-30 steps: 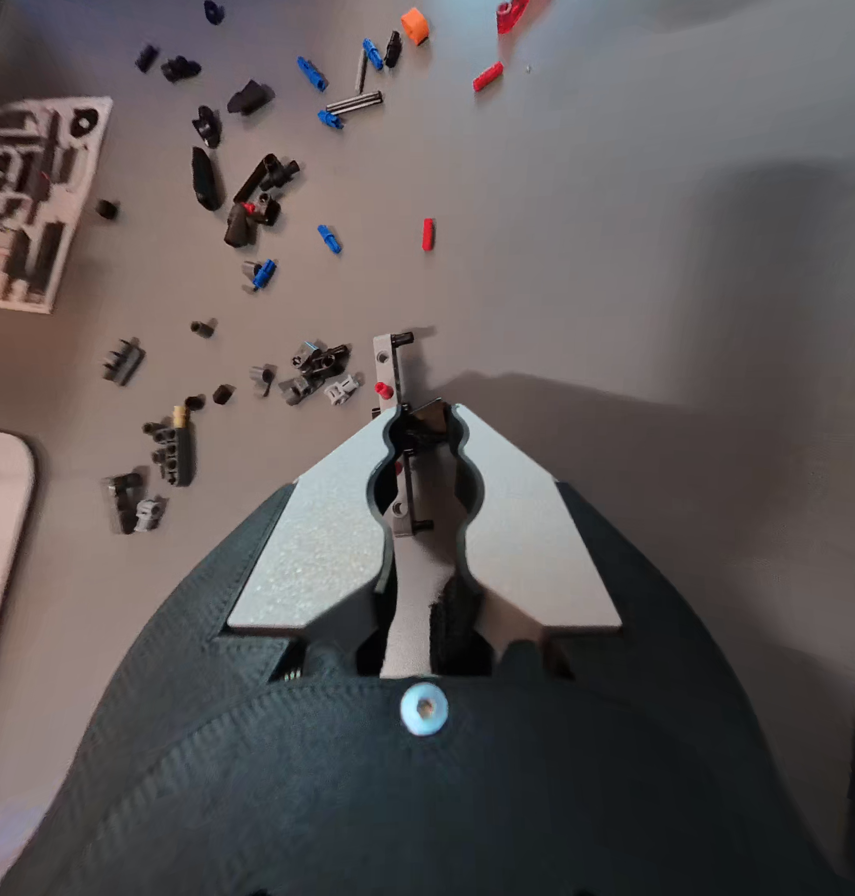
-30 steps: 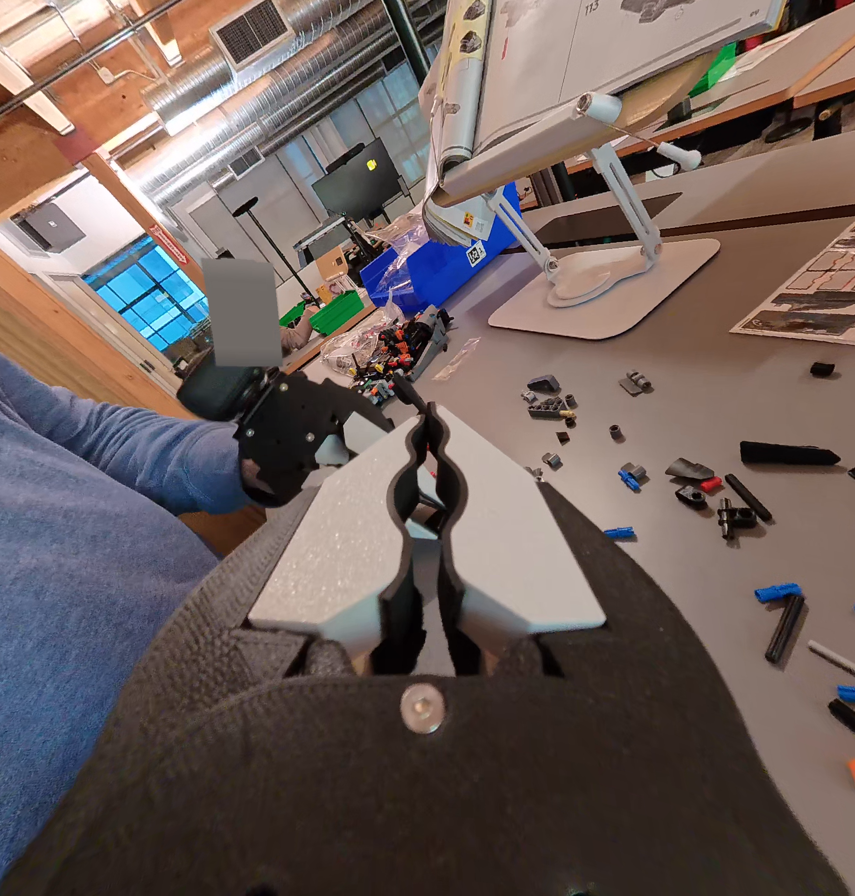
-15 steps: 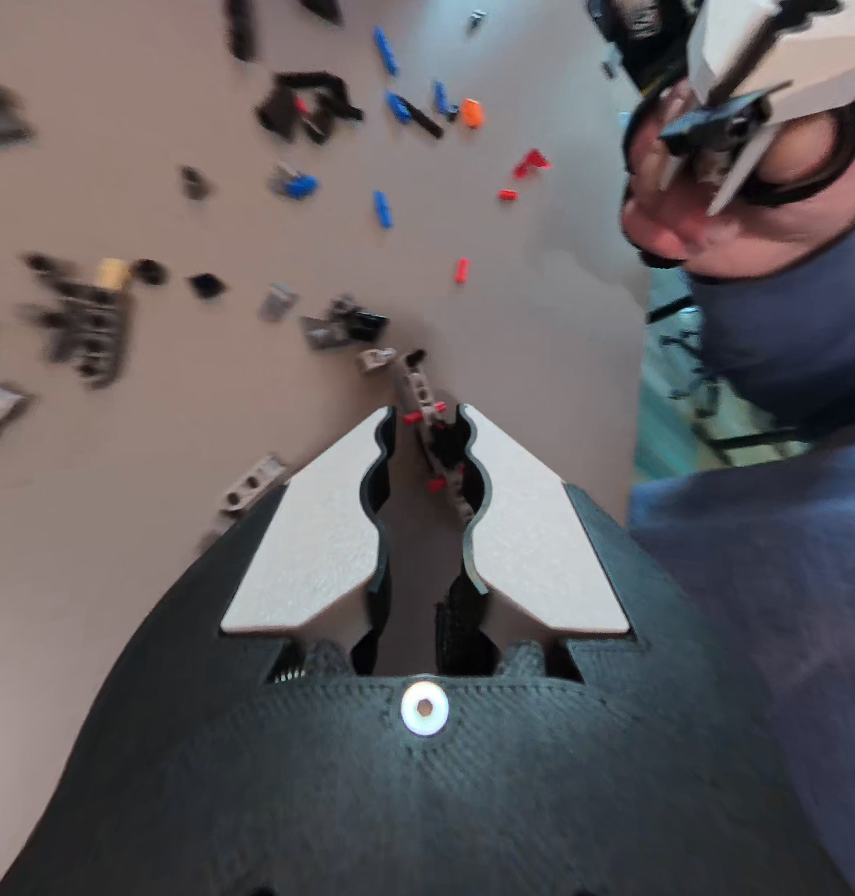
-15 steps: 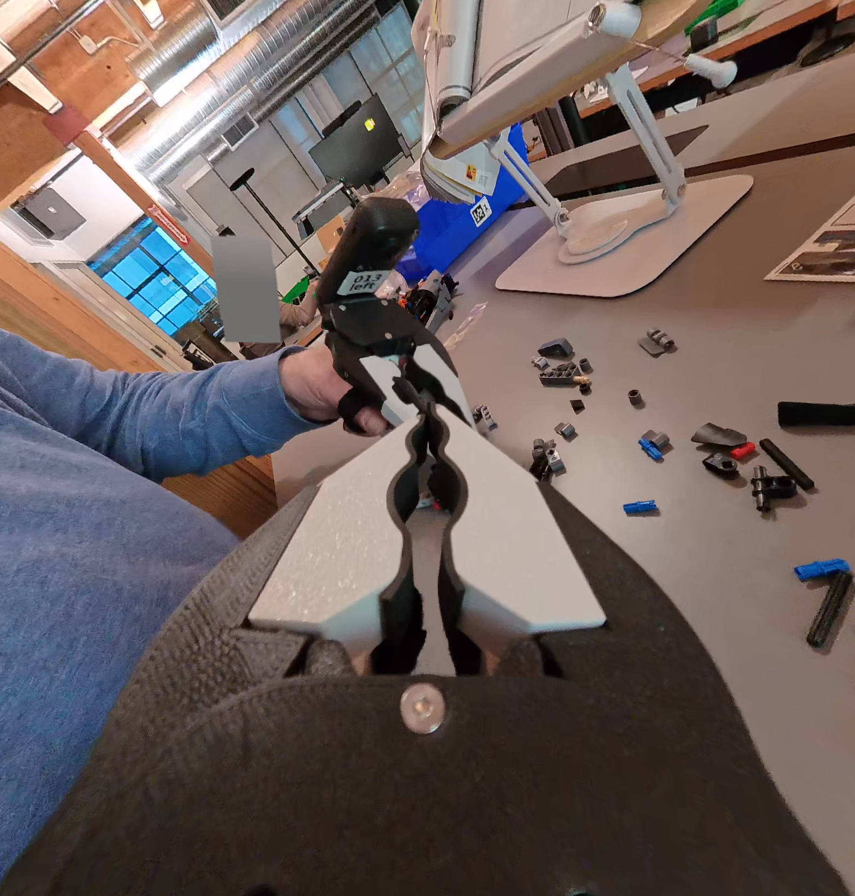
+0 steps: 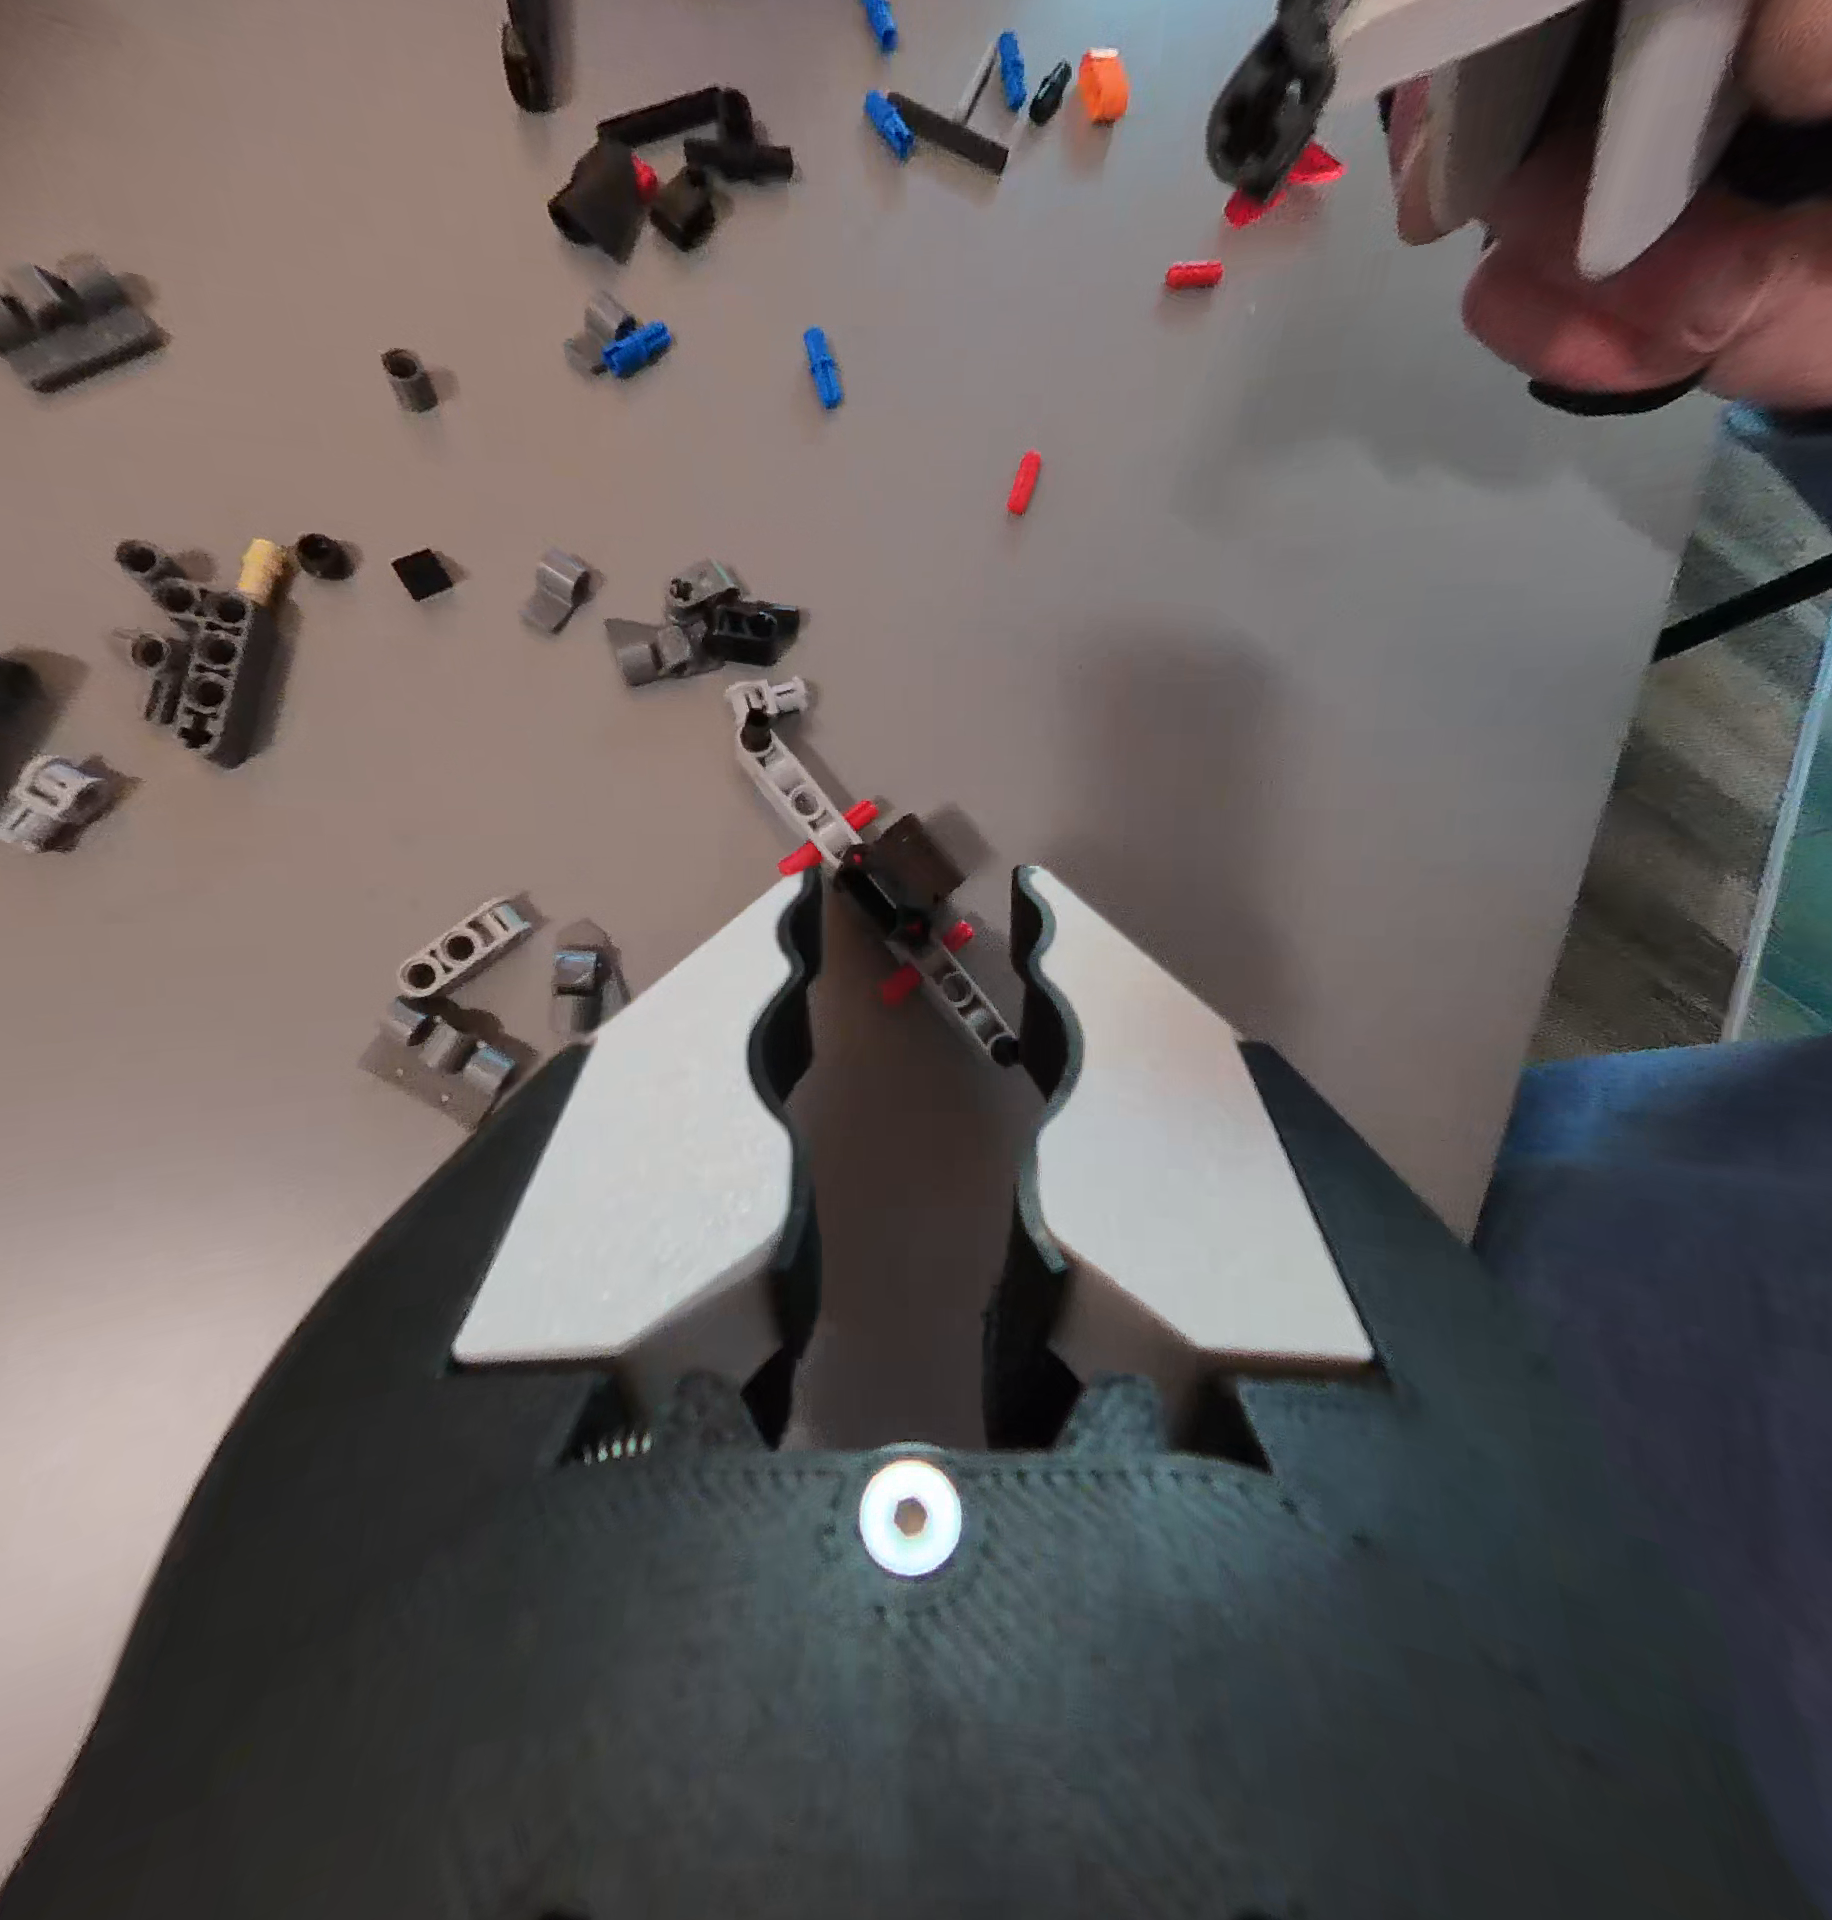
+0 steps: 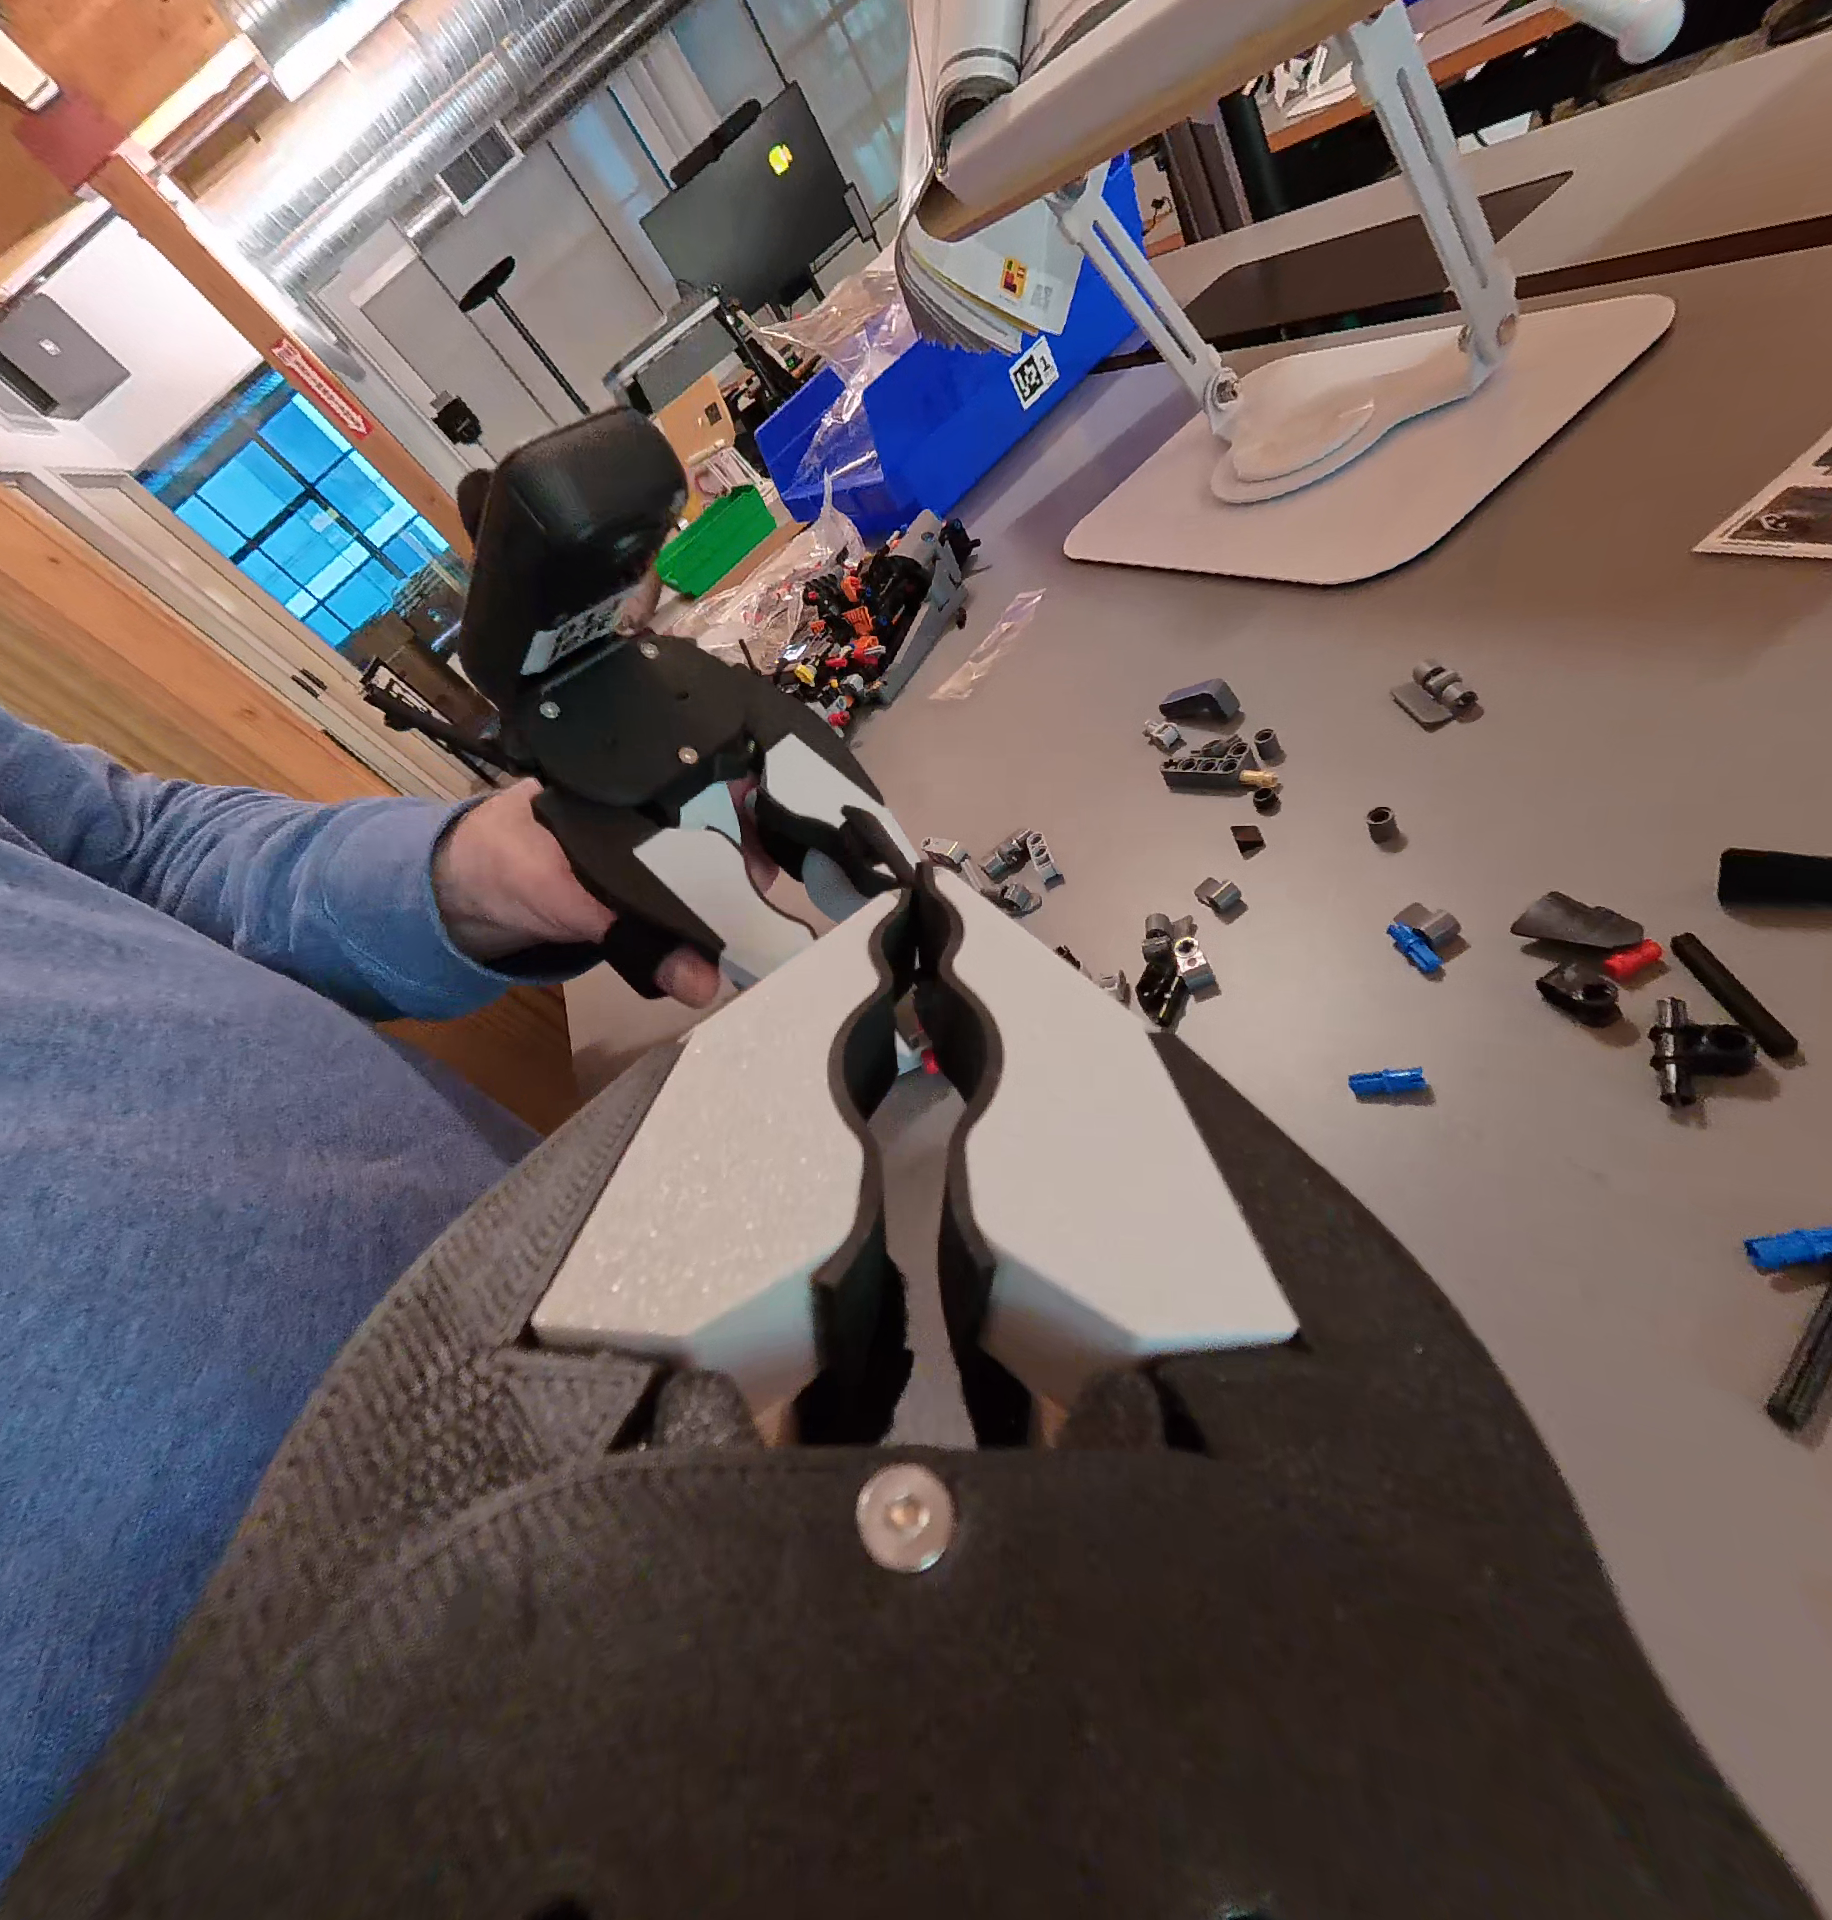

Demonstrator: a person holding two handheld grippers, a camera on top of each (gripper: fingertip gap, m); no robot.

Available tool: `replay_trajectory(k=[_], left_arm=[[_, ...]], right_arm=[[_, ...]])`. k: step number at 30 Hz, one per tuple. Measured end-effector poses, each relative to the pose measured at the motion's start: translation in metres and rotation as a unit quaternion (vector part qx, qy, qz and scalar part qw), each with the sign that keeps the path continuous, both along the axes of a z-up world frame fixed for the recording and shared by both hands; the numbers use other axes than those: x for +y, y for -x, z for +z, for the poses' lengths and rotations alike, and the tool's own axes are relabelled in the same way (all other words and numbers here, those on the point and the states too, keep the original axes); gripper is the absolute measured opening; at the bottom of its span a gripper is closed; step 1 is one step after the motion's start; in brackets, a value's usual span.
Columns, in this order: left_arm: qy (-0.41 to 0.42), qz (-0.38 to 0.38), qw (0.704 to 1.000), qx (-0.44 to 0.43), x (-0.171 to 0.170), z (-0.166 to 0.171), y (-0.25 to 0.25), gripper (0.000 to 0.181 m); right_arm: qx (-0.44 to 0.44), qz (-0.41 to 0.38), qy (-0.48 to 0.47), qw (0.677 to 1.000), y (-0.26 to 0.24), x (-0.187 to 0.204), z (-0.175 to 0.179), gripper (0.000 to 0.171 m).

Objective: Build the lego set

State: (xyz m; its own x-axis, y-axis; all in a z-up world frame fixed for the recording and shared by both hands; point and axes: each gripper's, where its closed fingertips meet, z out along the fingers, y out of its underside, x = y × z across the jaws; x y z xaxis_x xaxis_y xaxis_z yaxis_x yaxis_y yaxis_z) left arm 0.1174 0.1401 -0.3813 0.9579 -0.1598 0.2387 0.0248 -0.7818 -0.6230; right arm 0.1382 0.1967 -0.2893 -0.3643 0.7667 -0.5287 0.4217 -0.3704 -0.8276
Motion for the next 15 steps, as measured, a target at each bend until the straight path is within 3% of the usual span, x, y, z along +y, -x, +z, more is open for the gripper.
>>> replay_trajectory(k=[2,6,10,15], left_arm=[[-0.004,0.004,1.000,0.017,0.003,-0.003,0.002,0.024],[-0.011,-0.034,0.999,0.024,0.007,-0.003,-0.003,0.023],[0.000,-0.142,0.989,0.039,-0.001,-0.003,-0.020,0.023],[0.009,-0.316,0.946,0.074,-0.020,-0.003,-0.043,0.024]], right_arm=[[0.000,0.001,-0.001,1.000,0.001,-0.001,0.000,0.000],[0.003,-0.001,-0.002,1.000,-0.001,-0.002,0.002,0.000],[0.004,0.003,-0.008,1.000,-0.007,-0.003,0.003,0.000],[0.003,0.017,-0.026,1.000,-0.017,-0.008,-0.001,0.000]])
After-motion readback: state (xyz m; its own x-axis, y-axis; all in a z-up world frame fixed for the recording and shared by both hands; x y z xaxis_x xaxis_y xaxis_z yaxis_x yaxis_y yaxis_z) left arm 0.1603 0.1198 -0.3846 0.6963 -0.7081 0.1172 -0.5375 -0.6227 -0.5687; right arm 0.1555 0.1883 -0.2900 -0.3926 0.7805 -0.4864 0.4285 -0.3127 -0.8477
